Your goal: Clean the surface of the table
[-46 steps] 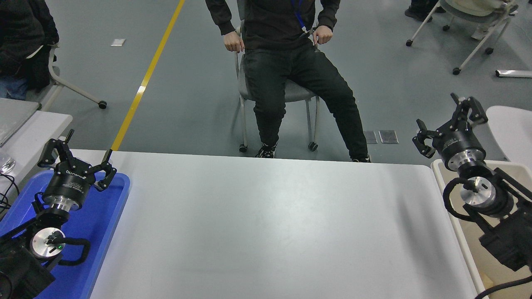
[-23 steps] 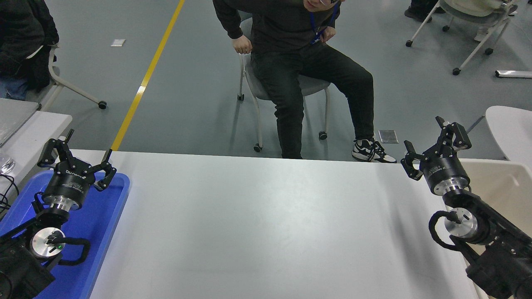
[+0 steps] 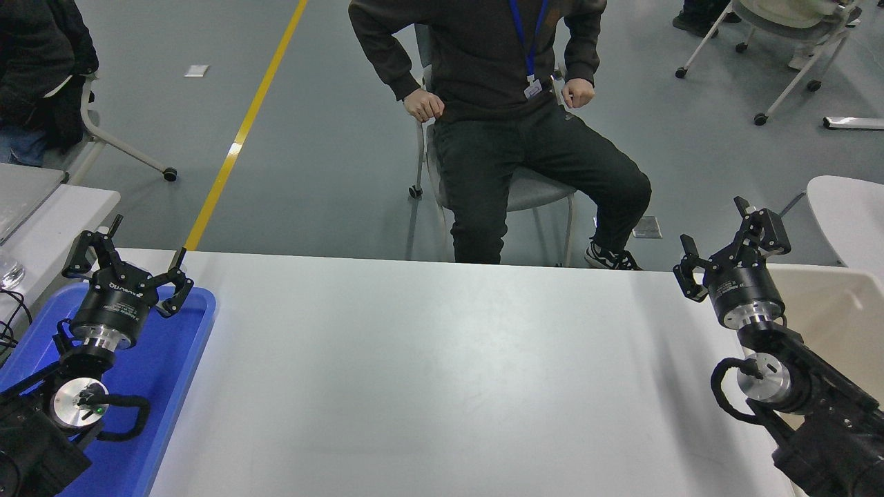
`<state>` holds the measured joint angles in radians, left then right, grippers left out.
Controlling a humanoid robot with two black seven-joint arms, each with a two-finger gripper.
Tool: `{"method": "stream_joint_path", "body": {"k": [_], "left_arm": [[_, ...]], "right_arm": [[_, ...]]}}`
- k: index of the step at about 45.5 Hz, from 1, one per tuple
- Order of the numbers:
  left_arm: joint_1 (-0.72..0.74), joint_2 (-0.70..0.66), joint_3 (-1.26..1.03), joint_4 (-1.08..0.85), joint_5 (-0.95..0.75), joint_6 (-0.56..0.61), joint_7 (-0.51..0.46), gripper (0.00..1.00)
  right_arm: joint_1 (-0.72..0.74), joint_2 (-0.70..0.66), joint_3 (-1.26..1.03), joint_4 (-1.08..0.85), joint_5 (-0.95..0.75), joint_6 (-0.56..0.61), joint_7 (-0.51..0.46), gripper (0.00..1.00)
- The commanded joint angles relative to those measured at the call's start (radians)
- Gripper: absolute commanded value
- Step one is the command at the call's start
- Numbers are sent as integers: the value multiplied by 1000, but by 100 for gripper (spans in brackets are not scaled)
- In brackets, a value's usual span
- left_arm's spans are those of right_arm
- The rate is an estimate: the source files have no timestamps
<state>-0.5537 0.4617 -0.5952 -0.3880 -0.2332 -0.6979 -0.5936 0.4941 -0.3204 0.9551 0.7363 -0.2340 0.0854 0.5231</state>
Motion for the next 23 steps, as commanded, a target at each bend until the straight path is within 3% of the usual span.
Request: {"method": "stream_joint_path", "body": {"k": [1, 23], "left_arm": [[0, 0, 0, 1, 0, 0, 0, 100], [0, 0, 0, 0, 0, 0, 0, 100]], "right_arm": [[-9, -2, -1, -2, -1, 1, 9, 99], [-20, -3, -1, 3, -1, 2, 34, 99]]}}
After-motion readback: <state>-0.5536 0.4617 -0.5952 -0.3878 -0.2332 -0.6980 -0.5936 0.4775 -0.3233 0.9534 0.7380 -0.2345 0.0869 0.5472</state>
